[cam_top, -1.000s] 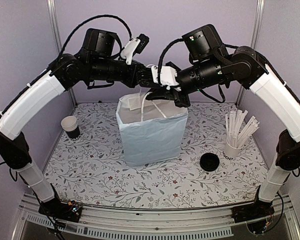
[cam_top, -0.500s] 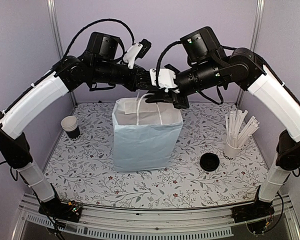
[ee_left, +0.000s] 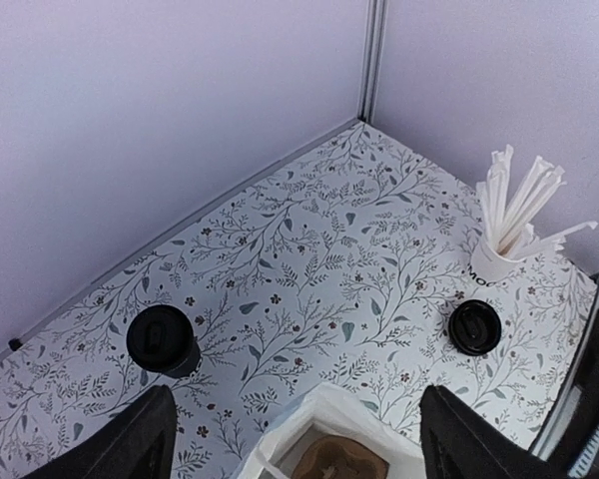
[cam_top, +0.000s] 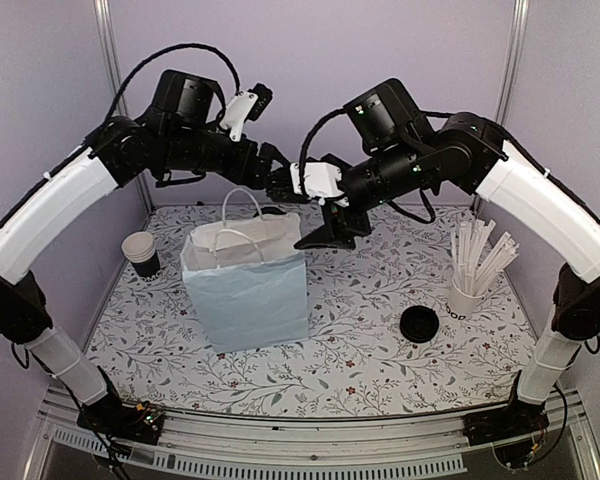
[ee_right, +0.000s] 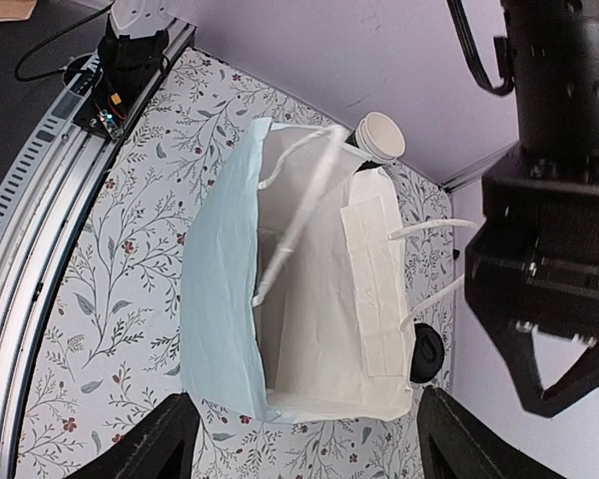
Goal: Pack the takeout coffee
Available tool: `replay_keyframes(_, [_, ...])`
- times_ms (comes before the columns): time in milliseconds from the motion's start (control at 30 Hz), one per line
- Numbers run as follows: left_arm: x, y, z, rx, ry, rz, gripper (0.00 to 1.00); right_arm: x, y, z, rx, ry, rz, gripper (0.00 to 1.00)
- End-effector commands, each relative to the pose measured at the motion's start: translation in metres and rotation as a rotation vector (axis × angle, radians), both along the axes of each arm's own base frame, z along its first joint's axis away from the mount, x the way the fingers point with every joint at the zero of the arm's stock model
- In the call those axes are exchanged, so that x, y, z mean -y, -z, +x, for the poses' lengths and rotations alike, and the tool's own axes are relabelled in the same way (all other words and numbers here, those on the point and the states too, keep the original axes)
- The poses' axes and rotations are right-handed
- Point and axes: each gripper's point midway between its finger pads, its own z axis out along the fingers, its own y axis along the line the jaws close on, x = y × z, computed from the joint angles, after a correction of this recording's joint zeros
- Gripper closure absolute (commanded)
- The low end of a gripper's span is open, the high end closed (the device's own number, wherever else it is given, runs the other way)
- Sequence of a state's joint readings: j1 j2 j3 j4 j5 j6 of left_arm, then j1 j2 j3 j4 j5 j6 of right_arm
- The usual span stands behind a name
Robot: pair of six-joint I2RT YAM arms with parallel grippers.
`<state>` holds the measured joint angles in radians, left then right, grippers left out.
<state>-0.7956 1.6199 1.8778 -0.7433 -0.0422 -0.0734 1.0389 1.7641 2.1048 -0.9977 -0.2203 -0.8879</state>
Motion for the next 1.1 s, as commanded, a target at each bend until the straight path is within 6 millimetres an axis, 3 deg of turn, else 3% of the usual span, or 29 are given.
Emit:
replay_keyframes(0, [-0.031, -0.046, -0.019, 0.103, -0.027, -0.053, 0.13, 0.009, -0.018, -0.006, -0.045, -0.009, 0.053, 0.21])
replay_keyframes(133, [-0.062, -0.029, -0.029, 0.067, -0.085, -0.003, 0.14, 0.013, -0.008, -0.003, -0.083, -0.005, 0.05, 0.23])
replay_keyframes(233, [-0.08, 0.0, -0.034, -0.004, -0.081, 0.025, 0.13, 0.008, -0.002, -0.006, -0.114, -0.029, 0.053, 0.23])
replay_keyframes(400, [-0.074, 0.042, -0.04, -0.098, 0.006, 0.067, 0.12, -0.012, -0.003, -0.005, -0.148, -0.06, 0.096, 0.24])
replay_keyframes(633, [-0.072, 0.074, -0.019, -0.095, -0.002, 0.17, 0.17, -0.041, 0.017, -0.014, -0.255, -0.127, 0.107, 0.29])
replay_keyframes(767, [-0.071, 0.076, -0.008, -0.08, -0.007, 0.198, 0.28, -0.054, 0.026, -0.019, -0.332, -0.141, 0.131, 0.34])
replay_keyframes(867, [-0.066, 0.064, -0.011, -0.062, 0.022, 0.173, 0.3, -0.062, 0.033, -0.025, -0.356, -0.157, 0.124, 0.36])
replay_keyframes(1000, [-0.078, 0.034, -0.017, 0.016, -0.009, 0.124, 0.26, -0.07, 0.03, -0.022, -0.355, -0.139, 0.148, 0.39])
replay_keyframes(1067, [-0.091, 0.021, -0.021, 0.059, -0.054, 0.11, 0.2, -0.075, 0.028, -0.016, -0.354, -0.118, 0.159, 0.46])
